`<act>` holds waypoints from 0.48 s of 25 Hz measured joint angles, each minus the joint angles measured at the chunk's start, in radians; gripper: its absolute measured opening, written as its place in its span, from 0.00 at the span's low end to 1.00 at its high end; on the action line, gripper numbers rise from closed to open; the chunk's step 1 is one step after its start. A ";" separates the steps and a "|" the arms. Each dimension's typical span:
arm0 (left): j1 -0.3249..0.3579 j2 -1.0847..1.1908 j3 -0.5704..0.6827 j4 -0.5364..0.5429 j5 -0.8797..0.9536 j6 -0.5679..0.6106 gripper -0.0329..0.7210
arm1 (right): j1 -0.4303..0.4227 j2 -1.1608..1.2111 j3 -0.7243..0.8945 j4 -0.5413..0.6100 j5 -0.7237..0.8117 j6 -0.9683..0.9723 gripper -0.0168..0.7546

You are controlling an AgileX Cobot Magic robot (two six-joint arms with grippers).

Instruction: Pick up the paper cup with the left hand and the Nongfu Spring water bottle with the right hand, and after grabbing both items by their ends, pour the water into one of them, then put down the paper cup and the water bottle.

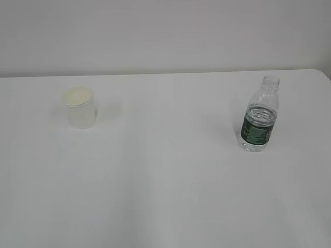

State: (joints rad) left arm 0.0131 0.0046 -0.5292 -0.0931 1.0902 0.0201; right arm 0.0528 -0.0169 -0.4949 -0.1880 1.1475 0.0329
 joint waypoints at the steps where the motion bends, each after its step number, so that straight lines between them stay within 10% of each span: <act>1: 0.000 0.000 0.000 0.000 0.000 0.000 0.82 | 0.000 0.000 0.000 0.000 0.000 0.000 0.72; 12: 0.000 0.000 0.000 0.000 0.000 0.000 0.82 | 0.000 0.000 0.000 0.000 0.000 0.000 0.72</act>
State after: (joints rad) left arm 0.0131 0.0046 -0.5292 -0.0931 1.0902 0.0201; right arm 0.0528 -0.0169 -0.4949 -0.1880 1.1475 0.0329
